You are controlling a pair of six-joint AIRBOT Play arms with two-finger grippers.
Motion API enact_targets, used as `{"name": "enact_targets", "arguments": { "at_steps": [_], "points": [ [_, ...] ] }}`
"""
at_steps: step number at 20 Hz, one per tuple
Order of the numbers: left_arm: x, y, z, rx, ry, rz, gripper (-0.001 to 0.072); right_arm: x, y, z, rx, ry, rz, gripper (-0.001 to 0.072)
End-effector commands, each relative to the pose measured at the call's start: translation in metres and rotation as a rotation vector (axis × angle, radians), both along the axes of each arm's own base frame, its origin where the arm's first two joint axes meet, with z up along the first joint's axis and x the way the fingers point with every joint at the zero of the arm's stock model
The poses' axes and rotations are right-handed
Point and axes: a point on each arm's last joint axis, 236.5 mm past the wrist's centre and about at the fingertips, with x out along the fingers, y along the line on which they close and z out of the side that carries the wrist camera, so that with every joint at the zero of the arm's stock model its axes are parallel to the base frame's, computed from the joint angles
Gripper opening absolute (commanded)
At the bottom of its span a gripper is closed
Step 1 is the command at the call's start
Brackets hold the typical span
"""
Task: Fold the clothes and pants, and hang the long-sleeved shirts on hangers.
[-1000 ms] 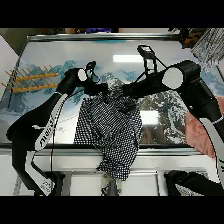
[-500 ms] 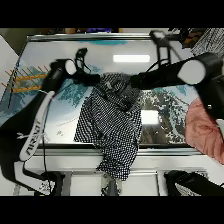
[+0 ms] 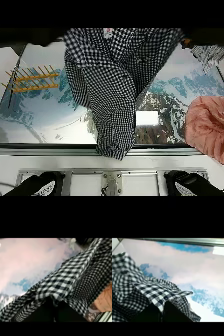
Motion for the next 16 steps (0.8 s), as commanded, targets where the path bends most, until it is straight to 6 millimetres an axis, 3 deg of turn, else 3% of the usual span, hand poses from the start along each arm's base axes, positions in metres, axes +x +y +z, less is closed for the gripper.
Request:
{"name": "enact_targets", "arguments": {
  "at_steps": [1,3,5,7,8,10,12,16],
  "points": [
    [-0.079,0.012,0.078,-0.105,-0.263,-0.009,0.0013,-0.038,-0.024,0.029,0.026,-0.054,-0.046,0.0006],
    [-0.099,0.019,0.090,-0.137,-0.313,0.007,0.0013,-0.049,-0.040,0.032,0.018,-0.059,-0.092,0.0006],
    [-0.107,0.021,0.096,-0.147,-0.333,0.012,0.0013,-0.053,-0.051,0.024,-0.002,-0.025,-0.133,0.0006],
    [-0.094,0.017,0.084,-0.135,-0.281,0.004,0.0013,-0.052,-0.053,0.002,-0.020,0.063,-0.150,0.0006],
    [-0.079,0.012,0.065,-0.111,-0.208,-0.007,0.0013,-0.046,-0.051,-0.017,-0.044,0.125,-0.152,0.0006],
    [-0.046,-0.001,0.006,-0.018,0.000,-0.052,0.0013,-0.033,-0.047,-0.065,-0.109,0.268,-0.151,0.0007],
    [-0.018,-0.009,-0.075,0.124,0.261,-0.124,0.0013,-0.015,-0.040,-0.117,-0.187,0.411,-0.141,0.0007],
    [0.012,-0.014,-0.235,0.252,0.778,-0.209,0.0012,0.018,-0.027,-0.205,-0.341,0.630,-0.078,0.0007]
  ]
}}
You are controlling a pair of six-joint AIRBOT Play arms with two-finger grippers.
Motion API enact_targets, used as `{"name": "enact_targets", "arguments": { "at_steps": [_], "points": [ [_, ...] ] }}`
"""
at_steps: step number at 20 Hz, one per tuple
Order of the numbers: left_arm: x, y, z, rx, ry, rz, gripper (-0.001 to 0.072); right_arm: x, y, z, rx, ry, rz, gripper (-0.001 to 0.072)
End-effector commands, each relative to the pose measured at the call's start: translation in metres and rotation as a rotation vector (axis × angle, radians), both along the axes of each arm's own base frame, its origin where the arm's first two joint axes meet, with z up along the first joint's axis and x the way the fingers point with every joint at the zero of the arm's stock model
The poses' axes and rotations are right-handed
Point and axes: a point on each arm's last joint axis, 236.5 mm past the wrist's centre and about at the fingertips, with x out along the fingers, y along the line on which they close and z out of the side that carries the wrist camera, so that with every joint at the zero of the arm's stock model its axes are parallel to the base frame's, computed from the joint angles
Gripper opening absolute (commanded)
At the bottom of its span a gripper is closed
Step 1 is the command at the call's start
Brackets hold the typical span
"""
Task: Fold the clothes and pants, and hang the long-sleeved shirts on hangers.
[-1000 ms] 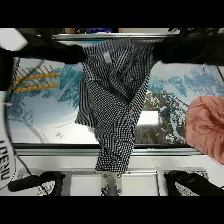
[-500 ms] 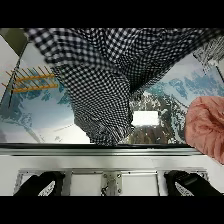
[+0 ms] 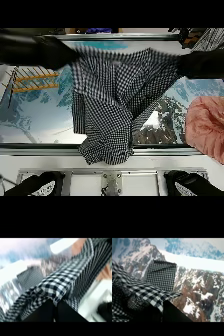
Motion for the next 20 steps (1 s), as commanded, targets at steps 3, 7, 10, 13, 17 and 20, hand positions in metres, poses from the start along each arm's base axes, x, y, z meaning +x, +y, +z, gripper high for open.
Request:
{"name": "enact_targets", "arguments": {
  "at_steps": [3,7,10,13,17,20],
  "points": [
    [-0.024,0.001,-0.188,0.168,0.645,-0.099,0.0012,-0.005,0.017,-0.098,-0.093,0.361,0.084,0.0007],
    [-0.065,0.003,-0.234,0.201,0.697,-0.127,0.0012,-0.084,0.015,-0.171,-0.067,0.589,0.070,0.0007],
    [-0.045,-0.002,-0.223,0.172,0.606,-0.081,0.0013,-0.085,0.015,-0.184,-0.047,0.592,0.028,0.0007],
    [-0.018,0.011,-0.196,0.144,0.514,-0.037,0.0287,-0.081,0.019,-0.182,-0.029,0.574,0.027,0.0007],
    [0.097,0.155,-0.131,0.274,0.172,0.474,0.0719,-0.082,0.020,-0.182,-0.024,0.577,0.031,0.0008],
    [0.127,0.292,-0.132,0.599,0.020,0.859,0.0719,-0.082,0.020,-0.182,-0.024,0.578,0.031,0.0008]
  ]
}}
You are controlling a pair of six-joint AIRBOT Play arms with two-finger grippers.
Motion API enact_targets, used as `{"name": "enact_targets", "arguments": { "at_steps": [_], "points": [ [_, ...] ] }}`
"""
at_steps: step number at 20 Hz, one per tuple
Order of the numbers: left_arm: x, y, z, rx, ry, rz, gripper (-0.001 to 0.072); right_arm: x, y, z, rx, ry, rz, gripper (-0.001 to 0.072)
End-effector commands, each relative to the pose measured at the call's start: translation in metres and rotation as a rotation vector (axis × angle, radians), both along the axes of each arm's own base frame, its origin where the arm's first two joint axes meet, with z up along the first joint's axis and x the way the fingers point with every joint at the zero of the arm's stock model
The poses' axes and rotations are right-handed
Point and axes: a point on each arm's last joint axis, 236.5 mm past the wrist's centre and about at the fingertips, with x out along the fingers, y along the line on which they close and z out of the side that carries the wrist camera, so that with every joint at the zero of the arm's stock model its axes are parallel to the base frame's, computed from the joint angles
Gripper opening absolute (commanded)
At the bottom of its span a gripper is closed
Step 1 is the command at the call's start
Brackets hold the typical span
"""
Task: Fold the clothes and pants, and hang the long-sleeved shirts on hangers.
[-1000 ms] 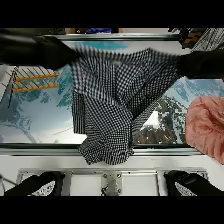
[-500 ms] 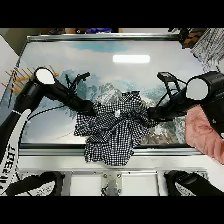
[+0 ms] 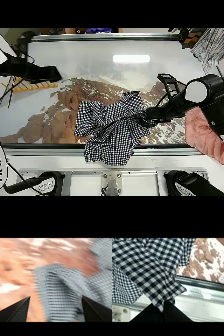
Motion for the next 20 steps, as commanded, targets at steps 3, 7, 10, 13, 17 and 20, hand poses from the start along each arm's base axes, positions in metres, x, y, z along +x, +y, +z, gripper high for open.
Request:
{"name": "enact_targets", "arguments": {
  "at_steps": [3,7,10,13,17,20],
  "points": [
    [0.028,0.168,-0.007,0.449,-0.143,0.339,0.0719,0.000,0.001,0.000,0.001,0.000,0.002,0.0008],
    [0.017,0.187,-0.055,0.453,-0.078,0.358,0.0719,0.000,0.001,0.000,0.002,0.001,0.002,0.0008],
    [0.004,0.199,-0.072,0.468,-0.023,0.372,0.0719,-0.003,0.008,0.001,0.031,0.012,0.009,0.0009],
    [-0.002,0.207,-0.074,0.468,-0.001,0.390,0.0720,-0.006,0.014,0.002,0.053,0.020,0.020,0.0008],
    [0.003,0.224,-0.067,0.474,-0.053,0.423,0.0720,-0.008,0.017,0.003,0.065,0.025,0.025,0.0008],
    [0.012,0.255,-0.051,0.486,-0.155,0.482,0.0719,-0.008,0.017,0.003,0.065,0.025,0.025,0.0009]
  ]
}}
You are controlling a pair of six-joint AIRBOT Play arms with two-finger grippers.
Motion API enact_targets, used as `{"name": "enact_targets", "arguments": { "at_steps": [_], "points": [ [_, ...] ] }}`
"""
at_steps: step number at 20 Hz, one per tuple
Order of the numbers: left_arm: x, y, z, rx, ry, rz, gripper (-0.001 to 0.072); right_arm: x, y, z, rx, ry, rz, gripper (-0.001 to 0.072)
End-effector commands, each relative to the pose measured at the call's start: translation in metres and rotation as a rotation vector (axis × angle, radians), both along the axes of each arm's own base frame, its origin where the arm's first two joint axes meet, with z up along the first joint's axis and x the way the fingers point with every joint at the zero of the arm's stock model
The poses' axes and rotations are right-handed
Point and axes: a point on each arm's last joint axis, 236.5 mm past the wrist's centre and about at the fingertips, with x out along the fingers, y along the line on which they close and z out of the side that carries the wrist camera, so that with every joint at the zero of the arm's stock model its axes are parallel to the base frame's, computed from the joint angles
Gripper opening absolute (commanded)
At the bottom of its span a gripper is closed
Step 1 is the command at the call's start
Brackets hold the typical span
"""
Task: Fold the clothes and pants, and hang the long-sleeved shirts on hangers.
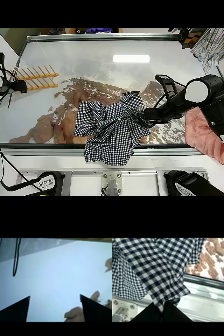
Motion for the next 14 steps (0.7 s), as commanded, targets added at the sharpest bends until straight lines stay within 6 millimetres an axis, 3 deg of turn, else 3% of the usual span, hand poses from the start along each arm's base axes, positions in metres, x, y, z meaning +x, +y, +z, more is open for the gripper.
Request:
{"name": "enact_targets", "arguments": {
  "at_steps": [1,3,8,11,14],
  "points": [
    [0.010,0.036,0.017,0.045,-0.119,0.037,0.0719,-0.001,0.002,0.000,0.006,0.003,0.003,0.0009],
    [0.013,0.060,0.016,0.061,-0.156,0.066,0.0719,-0.001,0.001,0.000,0.005,0.003,0.001,0.0009],
    [0.001,0.104,-0.039,0.040,-0.064,0.133,0.0719,-0.001,0.001,0.000,0.005,0.003,0.001,0.0009],
    [0.000,0.120,-0.070,0.048,-0.013,0.114,0.0719,-0.001,0.001,0.000,0.005,0.004,0.002,0.0010],
    [0.000,0.122,-0.097,0.052,0.051,0.073,0.0719,-0.001,0.001,0.000,0.005,0.003,0.001,0.0009]
  ]
}}
